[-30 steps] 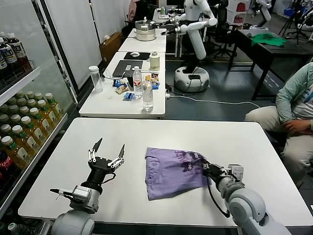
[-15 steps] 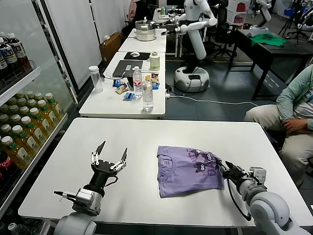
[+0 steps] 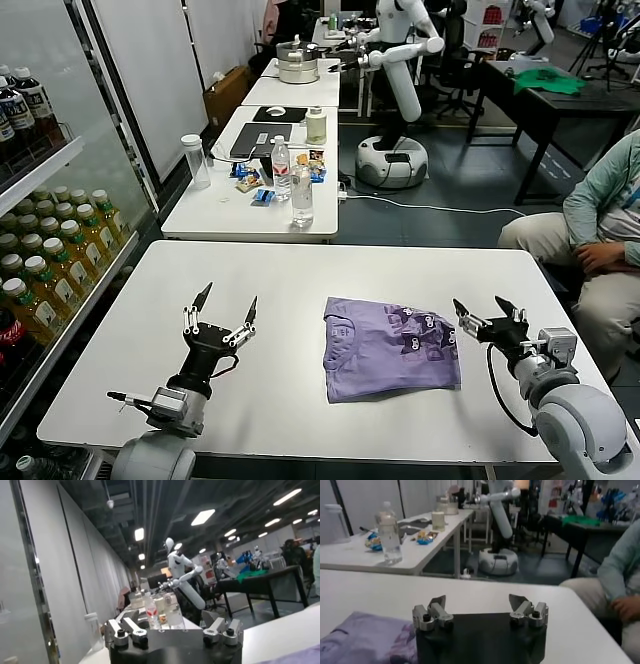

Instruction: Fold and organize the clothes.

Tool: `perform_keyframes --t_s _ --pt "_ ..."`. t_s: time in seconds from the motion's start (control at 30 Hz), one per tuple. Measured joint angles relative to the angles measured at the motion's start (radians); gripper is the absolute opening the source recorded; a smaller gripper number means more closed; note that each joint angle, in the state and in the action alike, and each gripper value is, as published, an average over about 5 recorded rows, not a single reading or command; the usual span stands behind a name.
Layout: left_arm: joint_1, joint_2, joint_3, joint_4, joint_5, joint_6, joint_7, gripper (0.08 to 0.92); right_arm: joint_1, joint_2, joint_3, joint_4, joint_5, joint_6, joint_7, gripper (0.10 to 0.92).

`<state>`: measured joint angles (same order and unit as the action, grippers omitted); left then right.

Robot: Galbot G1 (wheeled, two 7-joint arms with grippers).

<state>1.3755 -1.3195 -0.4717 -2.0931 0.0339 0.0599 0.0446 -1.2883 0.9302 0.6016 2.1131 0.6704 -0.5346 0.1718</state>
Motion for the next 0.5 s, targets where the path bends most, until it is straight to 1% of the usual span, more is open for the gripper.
perform_keyframes --t_s 0.27,0.5 --pt "-0.029 -0.018 -0.005 0.037 -0.003 -0.071 0.017 0.823 0.009 0.040 0.016 -0.024 -0.183 0.069 -0.068 0.823" --pt "-0.089 -0.037 0.005 0.099 -0.005 -0.121 0.041 0.823 0.004 0.078 0.041 -0.079 -0.309 0.154 -0.114 0.823"
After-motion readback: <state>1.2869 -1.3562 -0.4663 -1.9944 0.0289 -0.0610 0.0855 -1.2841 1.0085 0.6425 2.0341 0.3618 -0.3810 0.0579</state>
